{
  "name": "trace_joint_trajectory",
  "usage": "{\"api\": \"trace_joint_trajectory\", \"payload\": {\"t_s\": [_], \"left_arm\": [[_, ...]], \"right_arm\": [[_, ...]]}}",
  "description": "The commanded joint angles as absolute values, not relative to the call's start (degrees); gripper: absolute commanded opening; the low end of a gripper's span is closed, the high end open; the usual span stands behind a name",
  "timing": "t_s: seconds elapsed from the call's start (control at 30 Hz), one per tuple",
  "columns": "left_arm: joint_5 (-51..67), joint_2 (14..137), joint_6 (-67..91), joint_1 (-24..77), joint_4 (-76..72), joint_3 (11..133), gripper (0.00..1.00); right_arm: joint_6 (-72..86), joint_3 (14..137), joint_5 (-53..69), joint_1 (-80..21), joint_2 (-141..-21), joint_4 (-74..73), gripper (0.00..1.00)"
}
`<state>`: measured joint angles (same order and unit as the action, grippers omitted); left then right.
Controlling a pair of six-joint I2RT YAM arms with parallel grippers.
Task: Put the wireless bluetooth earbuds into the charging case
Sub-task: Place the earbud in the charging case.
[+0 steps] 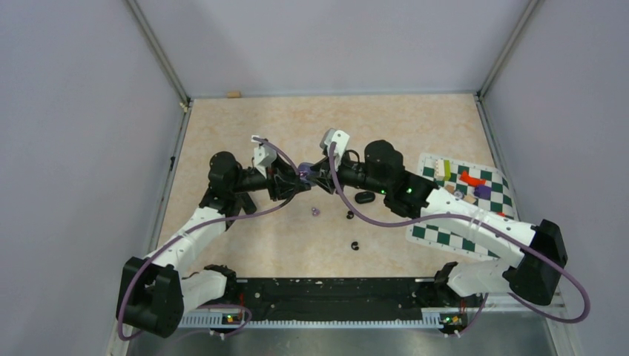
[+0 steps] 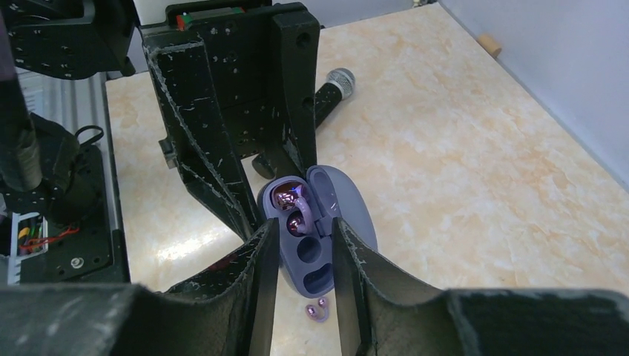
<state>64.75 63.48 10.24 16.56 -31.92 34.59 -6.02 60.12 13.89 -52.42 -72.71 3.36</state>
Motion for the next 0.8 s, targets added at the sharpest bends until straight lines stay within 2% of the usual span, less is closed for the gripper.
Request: {"api": "trace_joint_trajectory", "payload": {"t_s": [0.0,0.37,0.77], "left_arm": [[68.01,62.13,9.65,16.52,-33.55,35.72,0.00],[73.33,61.70,10.81,16.52,-34.37,35.68,0.00],[75.12,61.69,9.68,16.61,-33.48,35.37,0.00]], "right_arm": [[-6.59,63.22,16.44,-51.47,-69.88,3.08,0.33],[-5.06,63.10,19.70,-51.13,-70.72,3.78,0.36],[-3.55,63.41,16.79,-51.26,-72.22,4.71,0.37]]}}
